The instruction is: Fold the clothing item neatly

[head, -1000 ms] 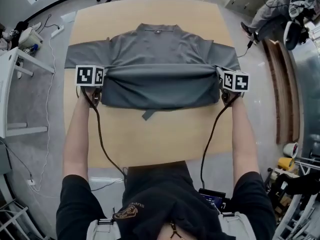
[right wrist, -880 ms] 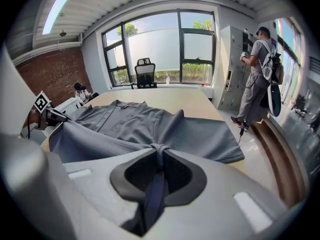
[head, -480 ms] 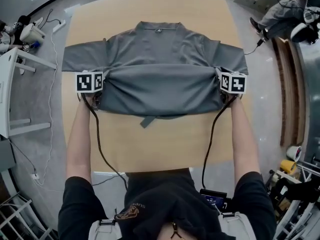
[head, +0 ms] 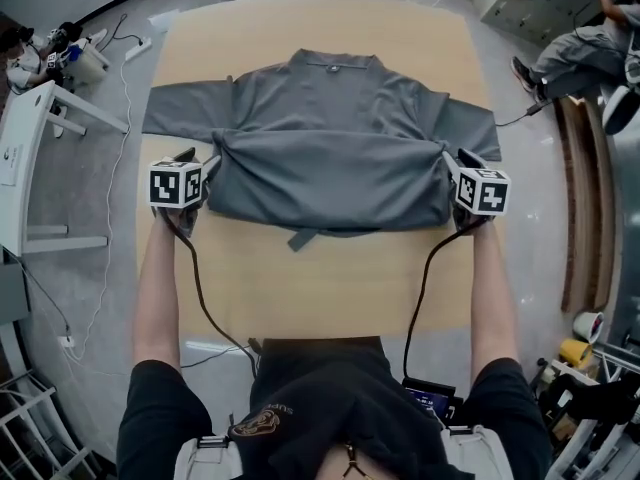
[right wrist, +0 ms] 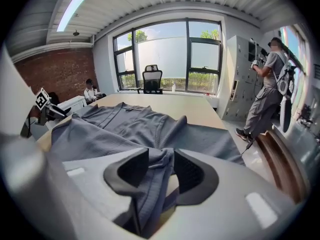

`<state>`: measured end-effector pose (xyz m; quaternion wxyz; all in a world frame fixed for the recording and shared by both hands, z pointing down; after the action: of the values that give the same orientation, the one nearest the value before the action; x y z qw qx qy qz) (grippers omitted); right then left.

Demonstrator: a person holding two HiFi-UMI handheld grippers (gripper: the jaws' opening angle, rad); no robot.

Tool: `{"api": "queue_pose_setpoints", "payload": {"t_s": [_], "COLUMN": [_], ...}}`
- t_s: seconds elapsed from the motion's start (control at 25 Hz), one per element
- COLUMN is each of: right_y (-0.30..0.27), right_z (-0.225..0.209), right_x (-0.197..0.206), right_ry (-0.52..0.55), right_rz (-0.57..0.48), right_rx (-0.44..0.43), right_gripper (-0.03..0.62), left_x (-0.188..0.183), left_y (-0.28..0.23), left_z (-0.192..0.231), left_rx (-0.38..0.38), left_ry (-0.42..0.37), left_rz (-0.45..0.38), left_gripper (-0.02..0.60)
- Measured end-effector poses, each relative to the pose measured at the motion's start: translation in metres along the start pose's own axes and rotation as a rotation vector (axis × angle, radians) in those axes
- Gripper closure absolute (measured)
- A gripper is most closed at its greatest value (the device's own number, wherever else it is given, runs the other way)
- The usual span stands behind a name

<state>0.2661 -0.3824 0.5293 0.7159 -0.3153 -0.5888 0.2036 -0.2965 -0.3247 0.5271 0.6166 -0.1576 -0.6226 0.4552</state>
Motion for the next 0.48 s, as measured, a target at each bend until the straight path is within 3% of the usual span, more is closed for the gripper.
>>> {"api": "queue_pose_setpoints", "payload": {"t_s": [0.28, 0.48], "right_y": [0.039, 0.062], "right_z": [0.02, 0.014], "right_x": [0.041, 0.085], "right_ry": [0.017, -0.065], "right_rz": [0.005, 0.041], "right_rx": [-0.061, -0.132], "right_gripper": [0.444, 0.425], "left_x": [0.039, 0.073], "left_y": [-0.005, 0.003], "left_z": [-0.037, -0.044], "left_rx": [0.017, -0.055], "left_ry": [0.023, 0.092], "left_rz": [0.061, 0.085], "left_gripper": [0.295, 0.285]}}
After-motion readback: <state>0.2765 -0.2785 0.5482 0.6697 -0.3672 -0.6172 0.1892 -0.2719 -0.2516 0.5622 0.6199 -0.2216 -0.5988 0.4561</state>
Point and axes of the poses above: the fingertips, and each gripper's own axes: y backward along the fingers, z to its left, x out of its underside, the point moved 5 cm from there along y, backward along the fingers, and after that the axes turned 11 degrees about x, right-handed, at the moved point
